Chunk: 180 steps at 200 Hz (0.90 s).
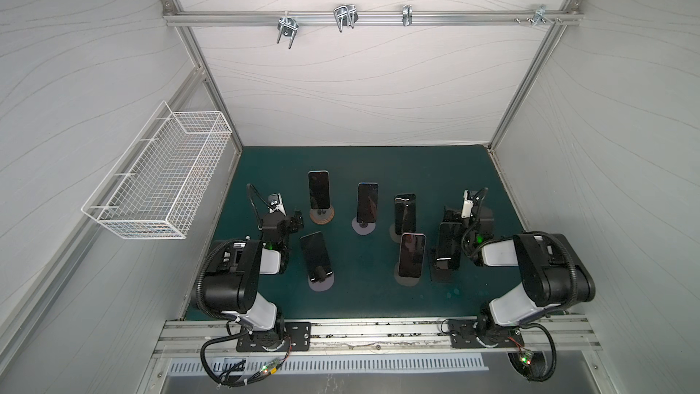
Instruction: Remove the phone from the phone stand
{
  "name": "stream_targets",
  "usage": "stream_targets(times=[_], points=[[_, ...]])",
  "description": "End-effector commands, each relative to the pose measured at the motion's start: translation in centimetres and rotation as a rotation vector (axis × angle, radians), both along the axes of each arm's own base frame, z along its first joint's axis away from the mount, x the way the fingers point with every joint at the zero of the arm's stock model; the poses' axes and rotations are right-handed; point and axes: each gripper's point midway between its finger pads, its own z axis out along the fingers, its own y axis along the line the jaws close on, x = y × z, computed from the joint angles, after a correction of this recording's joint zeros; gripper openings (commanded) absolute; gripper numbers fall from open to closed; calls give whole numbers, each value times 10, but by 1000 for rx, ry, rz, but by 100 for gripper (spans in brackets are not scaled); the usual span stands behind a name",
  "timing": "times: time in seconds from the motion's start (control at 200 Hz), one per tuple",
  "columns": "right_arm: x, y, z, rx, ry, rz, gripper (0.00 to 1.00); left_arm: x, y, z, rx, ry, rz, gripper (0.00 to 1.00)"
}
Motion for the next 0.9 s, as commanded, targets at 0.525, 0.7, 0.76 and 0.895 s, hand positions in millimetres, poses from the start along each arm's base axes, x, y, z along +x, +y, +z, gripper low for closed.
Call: stream_targets(times=[0.525,0.7,0.76,0.895], points=[[17,1,16,-48,-28,-40,99,27,7,24,7,-31,46,100],[16,1,17,-46,-33,-37,99,27,7,24,6,-30,46,100],[17,-1,20,-39,-33,-44,99,27,7,24,6,-30,46,100],[18,-4,30,-18,-15,-42,99,28,7,25,10,-31,46,100]])
